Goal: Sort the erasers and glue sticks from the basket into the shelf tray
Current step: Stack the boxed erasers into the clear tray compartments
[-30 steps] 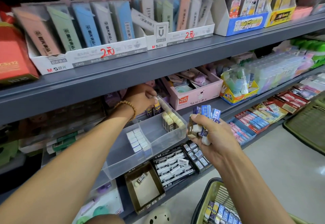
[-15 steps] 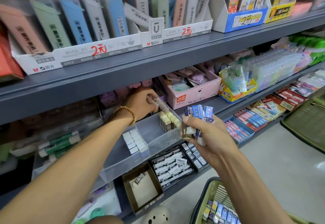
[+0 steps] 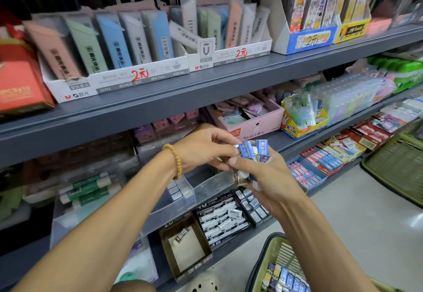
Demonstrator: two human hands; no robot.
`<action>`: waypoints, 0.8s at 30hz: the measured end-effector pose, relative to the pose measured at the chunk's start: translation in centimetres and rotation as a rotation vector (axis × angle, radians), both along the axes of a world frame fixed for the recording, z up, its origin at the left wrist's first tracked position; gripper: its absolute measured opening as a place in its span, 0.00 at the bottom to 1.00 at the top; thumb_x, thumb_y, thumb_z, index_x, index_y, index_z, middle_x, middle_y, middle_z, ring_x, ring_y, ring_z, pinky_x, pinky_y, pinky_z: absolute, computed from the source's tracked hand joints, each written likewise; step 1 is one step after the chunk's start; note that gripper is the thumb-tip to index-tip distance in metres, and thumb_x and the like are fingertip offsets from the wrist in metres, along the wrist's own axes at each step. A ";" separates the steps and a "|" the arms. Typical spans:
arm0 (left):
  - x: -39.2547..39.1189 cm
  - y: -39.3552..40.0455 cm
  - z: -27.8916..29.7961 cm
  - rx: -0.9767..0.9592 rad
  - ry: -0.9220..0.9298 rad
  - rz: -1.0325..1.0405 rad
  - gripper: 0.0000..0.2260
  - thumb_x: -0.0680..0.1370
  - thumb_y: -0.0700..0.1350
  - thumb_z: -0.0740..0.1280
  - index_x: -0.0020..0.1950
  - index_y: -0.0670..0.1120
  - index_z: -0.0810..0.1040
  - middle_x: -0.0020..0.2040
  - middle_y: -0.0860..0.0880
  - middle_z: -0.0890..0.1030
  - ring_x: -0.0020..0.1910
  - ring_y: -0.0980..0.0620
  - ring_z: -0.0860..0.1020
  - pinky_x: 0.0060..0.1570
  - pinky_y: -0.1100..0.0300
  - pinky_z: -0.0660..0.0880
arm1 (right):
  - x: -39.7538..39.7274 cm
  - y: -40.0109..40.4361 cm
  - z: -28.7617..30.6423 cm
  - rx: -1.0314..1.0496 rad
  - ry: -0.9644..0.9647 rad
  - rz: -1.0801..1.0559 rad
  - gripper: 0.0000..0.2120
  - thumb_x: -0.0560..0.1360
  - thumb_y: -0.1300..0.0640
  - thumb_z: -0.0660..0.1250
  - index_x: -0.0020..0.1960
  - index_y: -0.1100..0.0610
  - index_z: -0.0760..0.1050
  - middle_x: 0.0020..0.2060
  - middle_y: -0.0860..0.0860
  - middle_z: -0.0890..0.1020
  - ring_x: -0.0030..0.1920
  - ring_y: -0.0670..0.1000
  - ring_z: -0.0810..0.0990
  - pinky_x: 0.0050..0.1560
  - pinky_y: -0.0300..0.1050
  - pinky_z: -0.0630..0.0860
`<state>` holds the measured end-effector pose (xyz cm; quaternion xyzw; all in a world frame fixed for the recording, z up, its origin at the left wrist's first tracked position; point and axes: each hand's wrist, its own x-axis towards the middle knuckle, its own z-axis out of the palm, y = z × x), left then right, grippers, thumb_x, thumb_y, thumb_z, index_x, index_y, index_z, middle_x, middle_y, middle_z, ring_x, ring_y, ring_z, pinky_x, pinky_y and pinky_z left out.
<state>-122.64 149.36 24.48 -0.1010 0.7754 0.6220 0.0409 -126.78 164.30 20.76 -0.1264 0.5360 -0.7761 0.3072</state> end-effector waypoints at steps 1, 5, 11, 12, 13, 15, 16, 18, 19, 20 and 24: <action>0.0 0.1 0.0 0.015 -0.003 0.016 0.05 0.77 0.34 0.67 0.49 0.42 0.81 0.41 0.44 0.81 0.33 0.57 0.80 0.36 0.66 0.79 | 0.0 0.1 -0.1 -0.006 -0.005 -0.009 0.17 0.70 0.73 0.72 0.56 0.63 0.75 0.44 0.61 0.79 0.40 0.56 0.79 0.37 0.47 0.77; 0.4 0.5 -0.1 0.183 0.074 0.150 0.04 0.76 0.31 0.67 0.43 0.39 0.80 0.37 0.42 0.81 0.31 0.54 0.80 0.32 0.66 0.79 | -0.1 0.4 -0.1 -0.106 -0.095 -0.047 0.14 0.65 0.67 0.74 0.50 0.62 0.77 0.43 0.62 0.83 0.46 0.61 0.80 0.50 0.58 0.77; 0.9 1.2 -1.0 0.392 0.117 0.290 0.08 0.73 0.28 0.67 0.40 0.40 0.77 0.35 0.43 0.82 0.33 0.49 0.83 0.34 0.65 0.80 | -0.2 0.6 0.1 -0.252 -0.282 -0.164 0.04 0.73 0.70 0.68 0.45 0.64 0.74 0.33 0.58 0.83 0.31 0.53 0.83 0.31 0.44 0.79; 1.1 1.3 -1.2 0.388 0.115 0.274 0.08 0.73 0.27 0.67 0.41 0.39 0.77 0.36 0.43 0.82 0.34 0.48 0.83 0.35 0.64 0.81 | -0.3 0.6 0.0 -0.248 -0.282 -0.183 0.04 0.74 0.70 0.68 0.46 0.64 0.74 0.32 0.57 0.83 0.30 0.53 0.83 0.29 0.42 0.78; 1.3 1.4 -1.4 0.367 0.110 0.250 0.08 0.72 0.27 0.68 0.43 0.39 0.77 0.37 0.42 0.81 0.35 0.48 0.83 0.36 0.63 0.81 | -0.4 0.5 -0.1 -0.233 -0.272 -0.201 0.06 0.74 0.70 0.68 0.47 0.64 0.73 0.32 0.57 0.82 0.30 0.53 0.83 0.29 0.42 0.78; 1.4 1.6 -1.7 0.294 0.092 0.199 0.09 0.72 0.27 0.69 0.47 0.39 0.78 0.38 0.41 0.81 0.36 0.48 0.83 0.36 0.62 0.81 | -0.6 0.3 -0.4 -0.194 -0.226 -0.213 0.10 0.73 0.70 0.70 0.51 0.63 0.72 0.33 0.57 0.82 0.33 0.55 0.83 0.30 0.45 0.79; 1.3 1.7 -1.9 0.254 0.085 0.179 0.08 0.73 0.29 0.70 0.48 0.39 0.79 0.38 0.42 0.82 0.36 0.49 0.83 0.36 0.63 0.81 | -0.7 0.2 -0.5 -0.170 -0.195 -0.207 0.11 0.73 0.69 0.70 0.52 0.63 0.73 0.35 0.57 0.82 0.35 0.56 0.83 0.32 0.47 0.80; 1.0 1.8 -2.1 0.159 0.086 0.162 0.06 0.74 0.33 0.71 0.50 0.41 0.81 0.37 0.44 0.83 0.35 0.51 0.82 0.34 0.65 0.80 | -0.7 -0.1 -0.6 -0.123 -0.138 -0.193 0.11 0.72 0.68 0.72 0.52 0.65 0.74 0.38 0.60 0.82 0.39 0.60 0.82 0.38 0.52 0.81; 0.9 1.7 -2.2 0.107 0.089 0.171 0.06 0.74 0.35 0.71 0.50 0.41 0.82 0.37 0.45 0.83 0.34 0.52 0.81 0.34 0.65 0.79 | -0.7 -0.2 -0.6 -0.109 -0.124 -0.187 0.11 0.72 0.68 0.72 0.52 0.66 0.75 0.39 0.62 0.83 0.40 0.61 0.82 0.42 0.54 0.82; 0.7 1.6 -2.2 0.070 0.088 0.189 0.06 0.74 0.36 0.71 0.50 0.42 0.82 0.37 0.46 0.83 0.35 0.52 0.81 0.35 0.64 0.78 | -0.7 -0.3 -0.6 -0.103 -0.118 -0.182 0.11 0.71 0.68 0.72 0.53 0.66 0.75 0.41 0.63 0.83 0.41 0.62 0.83 0.46 0.56 0.82; 0.7 0.9 -2.2 0.190 0.063 0.276 0.05 0.74 0.35 0.70 0.46 0.44 0.82 0.37 0.46 0.83 0.38 0.52 0.81 0.38 0.63 0.75 | -0.7 -0.4 -0.7 -0.126 -0.117 -0.138 0.13 0.71 0.72 0.70 0.56 0.67 0.76 0.46 0.64 0.82 0.45 0.62 0.82 0.55 0.58 0.79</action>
